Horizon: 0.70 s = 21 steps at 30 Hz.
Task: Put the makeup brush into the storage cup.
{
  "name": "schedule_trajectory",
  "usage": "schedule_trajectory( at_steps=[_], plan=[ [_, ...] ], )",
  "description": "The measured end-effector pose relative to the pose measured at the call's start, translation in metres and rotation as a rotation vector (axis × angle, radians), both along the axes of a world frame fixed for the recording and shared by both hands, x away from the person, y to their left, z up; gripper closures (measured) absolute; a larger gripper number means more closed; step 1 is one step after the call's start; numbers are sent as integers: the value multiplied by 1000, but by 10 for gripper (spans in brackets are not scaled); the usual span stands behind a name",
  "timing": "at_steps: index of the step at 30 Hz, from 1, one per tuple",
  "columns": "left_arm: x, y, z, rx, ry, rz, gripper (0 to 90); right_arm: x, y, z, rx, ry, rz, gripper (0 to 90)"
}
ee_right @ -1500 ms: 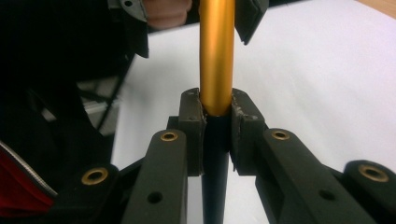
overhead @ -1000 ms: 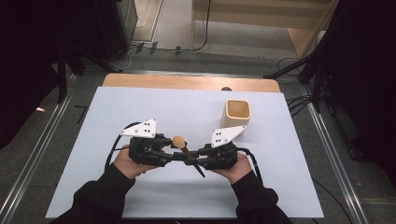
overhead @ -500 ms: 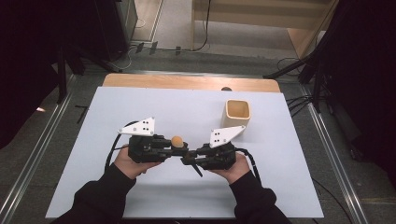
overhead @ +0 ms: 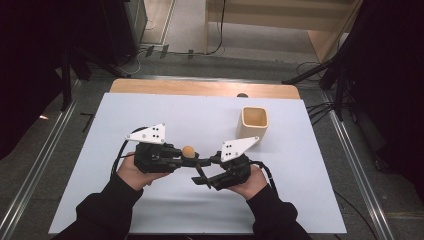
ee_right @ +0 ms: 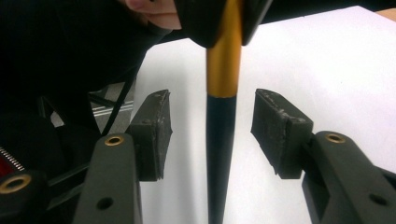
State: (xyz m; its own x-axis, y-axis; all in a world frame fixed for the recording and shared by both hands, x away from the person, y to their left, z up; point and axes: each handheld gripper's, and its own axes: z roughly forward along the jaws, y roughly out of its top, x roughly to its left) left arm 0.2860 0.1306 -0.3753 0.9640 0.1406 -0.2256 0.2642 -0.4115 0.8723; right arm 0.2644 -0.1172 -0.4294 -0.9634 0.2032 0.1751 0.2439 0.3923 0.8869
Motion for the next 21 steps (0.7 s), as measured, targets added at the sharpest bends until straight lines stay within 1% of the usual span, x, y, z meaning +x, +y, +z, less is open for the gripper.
schedule_trajectory(
  at_steps=[1, 2, 3, 5, 6, 7, 8, 10, 13, 14, 15, 18, 20, 21],
  plan=[
    [0, 0, 0, 0, 0, 0, 794, 0, 1, 0, 3, -5, -1, 481],
    [1, 0, 2, 27, -10, -17, 794, -1, 1, -1, 2, -3, -4, 484],
    [1, -1, 3, 41, -17, -19, 793, -1, 2, -1, 2, -9, -14, 489],
    [3, -3, 4, 65, -10, -37, 793, 0, 2, -2, 8, -3, -22, 511],
    [3, -3, 4, 65, -10, -37, 793, 0, 2, -2, 8, -3, -22, 511],
    [6, -5, 5, 77, 0, -48, 794, 1, 2, -3, 16, 0, -27, 546],
    [6, -6, 5, 88, -6, -55, 793, 1, 2, -4, 16, 0, -30, 551],
    [7, -7, 5, 94, -1, -62, 793, 2, 3, -4, 21, -1, -32, 559],
    [7, -10, 3, 118, 1, -70, 793, 3, 3, -7, 16, 8, -32, 591],
    [8, -10, 3, 128, -2, -76, 793, 3, 3, -7, 18, 9, -30, 595],
    [8, -11, 3, 132, -7, -72, 793, 3, 3, -7, 19, 4, -33, 604],
    [8, -11, 3, 133, -2, -73, 793, 2, 4, -8, 24, 2, -38, 631],
    [9, -11, 4, 137, -7, -70, 793, 3, 3, -9, 31, -1, -44, 651],
    [9, -11, 4, 139, -6, -72, 793, 4, 3, -9, 33, 7, -42, 662]
  ],
)
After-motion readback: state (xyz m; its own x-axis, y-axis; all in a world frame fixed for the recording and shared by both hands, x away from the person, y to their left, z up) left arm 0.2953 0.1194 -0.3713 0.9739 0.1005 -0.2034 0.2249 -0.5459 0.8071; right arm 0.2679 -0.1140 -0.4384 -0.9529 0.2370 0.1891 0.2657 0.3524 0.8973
